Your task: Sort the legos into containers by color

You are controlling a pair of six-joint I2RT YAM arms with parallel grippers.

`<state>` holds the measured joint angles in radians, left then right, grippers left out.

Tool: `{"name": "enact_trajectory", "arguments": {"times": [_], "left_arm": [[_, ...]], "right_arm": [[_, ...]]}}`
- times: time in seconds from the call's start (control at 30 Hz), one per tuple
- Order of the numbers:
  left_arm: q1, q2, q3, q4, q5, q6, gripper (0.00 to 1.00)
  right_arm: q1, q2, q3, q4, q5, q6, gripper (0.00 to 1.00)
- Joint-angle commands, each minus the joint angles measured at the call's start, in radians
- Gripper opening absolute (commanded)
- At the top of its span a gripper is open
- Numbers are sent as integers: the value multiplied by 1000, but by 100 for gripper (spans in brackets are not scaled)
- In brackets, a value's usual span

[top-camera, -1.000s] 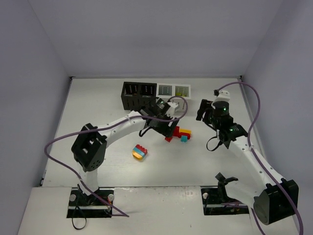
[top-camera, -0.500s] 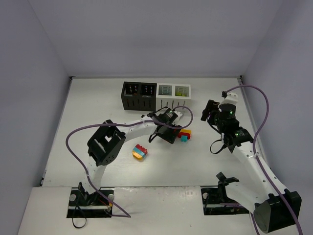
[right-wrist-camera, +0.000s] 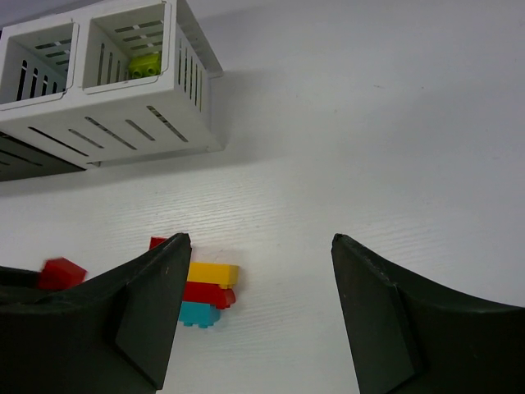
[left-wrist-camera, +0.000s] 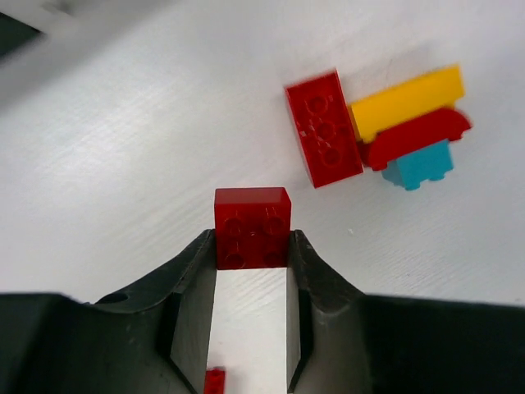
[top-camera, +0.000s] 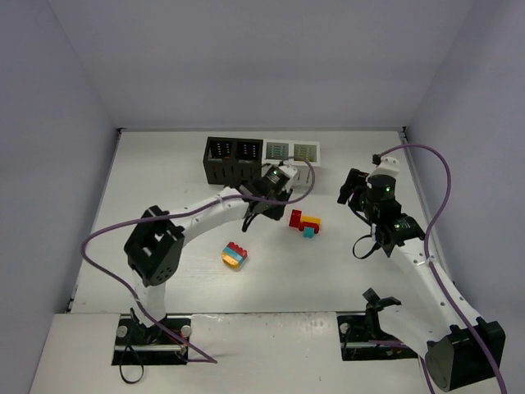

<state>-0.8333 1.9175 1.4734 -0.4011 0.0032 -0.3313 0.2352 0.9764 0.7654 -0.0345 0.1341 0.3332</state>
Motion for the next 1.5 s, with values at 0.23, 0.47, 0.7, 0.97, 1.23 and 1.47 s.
{"name": "enact_trajectory", "arguments": {"times": [0.23, 0.47, 0.7, 0.97, 1.23, 1.47], "left_arm": [[235, -77, 390, -42, -69, 100, 0], [355, 145, 657, -116, -45, 115, 13], [365, 242, 757, -174, -31, 133, 30], [359, 154, 696, -159, -28, 98, 67], [234, -43, 476, -125, -35, 11, 68], [112, -48, 291, -101, 21, -89, 68]], "right_arm": [[-7, -16, 14, 44, -16, 7, 66], [-7, -19, 15, 44, -37, 4, 66], [-8, -8, 21, 45, -44, -2, 66], [-8, 15, 29, 45, -45, -5, 66], [-8, 19, 25, 50, -36, -3, 66], [-8, 21, 20, 50, -36, 1, 66]]}}
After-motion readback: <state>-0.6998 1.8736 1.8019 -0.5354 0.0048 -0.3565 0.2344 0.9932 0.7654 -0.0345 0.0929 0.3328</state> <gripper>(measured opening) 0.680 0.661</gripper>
